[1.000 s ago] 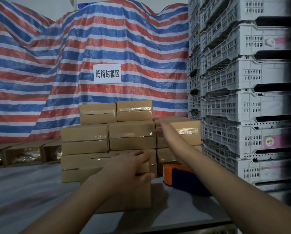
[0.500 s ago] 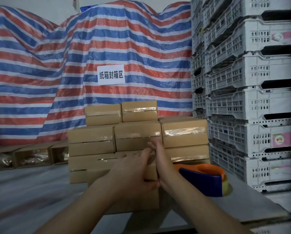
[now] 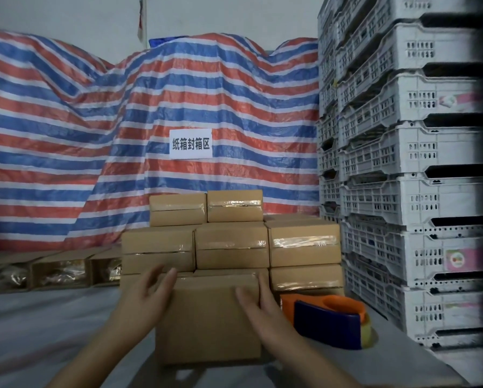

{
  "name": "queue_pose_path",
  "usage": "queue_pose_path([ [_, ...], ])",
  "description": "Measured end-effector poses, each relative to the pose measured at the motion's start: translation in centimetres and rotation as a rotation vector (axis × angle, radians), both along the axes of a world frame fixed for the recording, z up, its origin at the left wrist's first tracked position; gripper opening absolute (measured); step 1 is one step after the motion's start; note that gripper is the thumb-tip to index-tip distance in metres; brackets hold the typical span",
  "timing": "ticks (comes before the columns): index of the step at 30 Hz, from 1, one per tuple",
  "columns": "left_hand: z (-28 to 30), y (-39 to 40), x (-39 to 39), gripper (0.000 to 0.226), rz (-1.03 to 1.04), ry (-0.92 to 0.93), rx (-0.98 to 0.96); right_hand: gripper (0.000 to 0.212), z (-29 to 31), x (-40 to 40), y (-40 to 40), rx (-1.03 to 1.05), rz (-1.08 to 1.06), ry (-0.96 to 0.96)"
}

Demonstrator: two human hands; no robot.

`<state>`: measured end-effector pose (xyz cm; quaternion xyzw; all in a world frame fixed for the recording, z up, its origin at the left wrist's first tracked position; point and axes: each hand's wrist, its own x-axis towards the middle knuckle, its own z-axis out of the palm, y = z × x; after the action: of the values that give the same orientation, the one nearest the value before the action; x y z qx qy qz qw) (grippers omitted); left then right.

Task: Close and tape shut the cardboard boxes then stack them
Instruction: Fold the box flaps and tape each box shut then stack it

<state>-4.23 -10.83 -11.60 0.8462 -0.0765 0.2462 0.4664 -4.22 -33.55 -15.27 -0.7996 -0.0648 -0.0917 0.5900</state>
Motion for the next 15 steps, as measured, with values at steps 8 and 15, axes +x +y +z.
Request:
queue_pose_path([
  [8,-4.0,-1.1,-1.6,0.027,-0.149,0.231,-0.360,0.092,-2.7,0.6,-0.3,-0.068,0.046,-0.055],
  [15,-4.0,-2.0,-1.7,0.031,-0.123,0.186,-0.429,0.113,-2.4,-0.1,-1.0,-0.106,0.126,-0.023],
])
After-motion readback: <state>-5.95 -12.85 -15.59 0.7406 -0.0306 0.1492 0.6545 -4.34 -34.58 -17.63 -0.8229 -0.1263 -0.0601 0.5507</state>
